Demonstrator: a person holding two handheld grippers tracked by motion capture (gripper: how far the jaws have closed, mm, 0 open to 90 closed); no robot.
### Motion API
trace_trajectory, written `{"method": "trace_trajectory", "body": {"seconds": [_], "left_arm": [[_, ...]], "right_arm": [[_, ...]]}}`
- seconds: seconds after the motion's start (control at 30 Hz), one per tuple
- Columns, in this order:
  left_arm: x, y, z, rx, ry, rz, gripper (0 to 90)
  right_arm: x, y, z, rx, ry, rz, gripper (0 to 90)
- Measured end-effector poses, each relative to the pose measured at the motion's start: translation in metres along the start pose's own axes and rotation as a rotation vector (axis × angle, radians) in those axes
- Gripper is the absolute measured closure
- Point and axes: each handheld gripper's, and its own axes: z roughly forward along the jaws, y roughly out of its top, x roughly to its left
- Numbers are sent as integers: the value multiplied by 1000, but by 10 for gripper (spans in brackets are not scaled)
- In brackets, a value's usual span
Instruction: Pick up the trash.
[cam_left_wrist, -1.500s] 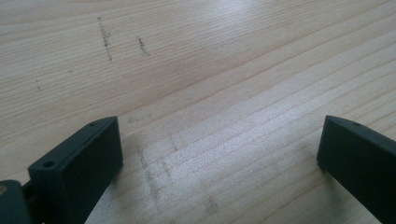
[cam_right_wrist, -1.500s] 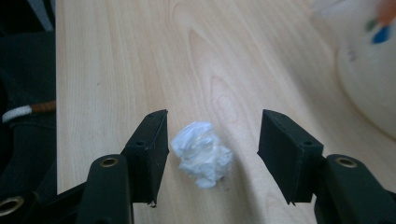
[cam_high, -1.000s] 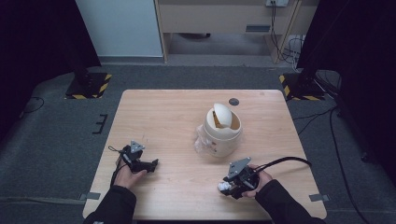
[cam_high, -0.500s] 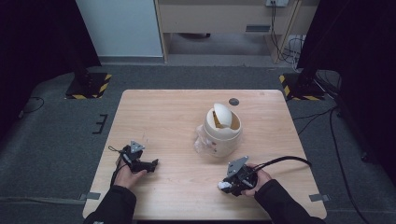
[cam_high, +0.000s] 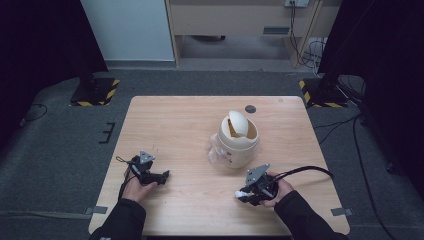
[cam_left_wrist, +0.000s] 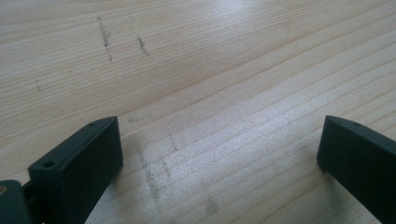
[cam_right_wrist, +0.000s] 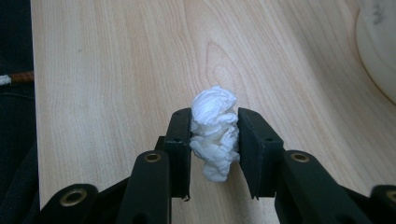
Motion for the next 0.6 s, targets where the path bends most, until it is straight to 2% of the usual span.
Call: {"method": "trace_trajectory", "body": {"seconds": [0.2,0.6], "left_arm": [[0,0,0,0,0,0,0],[0,0,0,0,0,0,0]], "right_arm": [[0,1,-6,-29,-5,8,663],[-8,2,-28,-173,-14,57,662]]}}
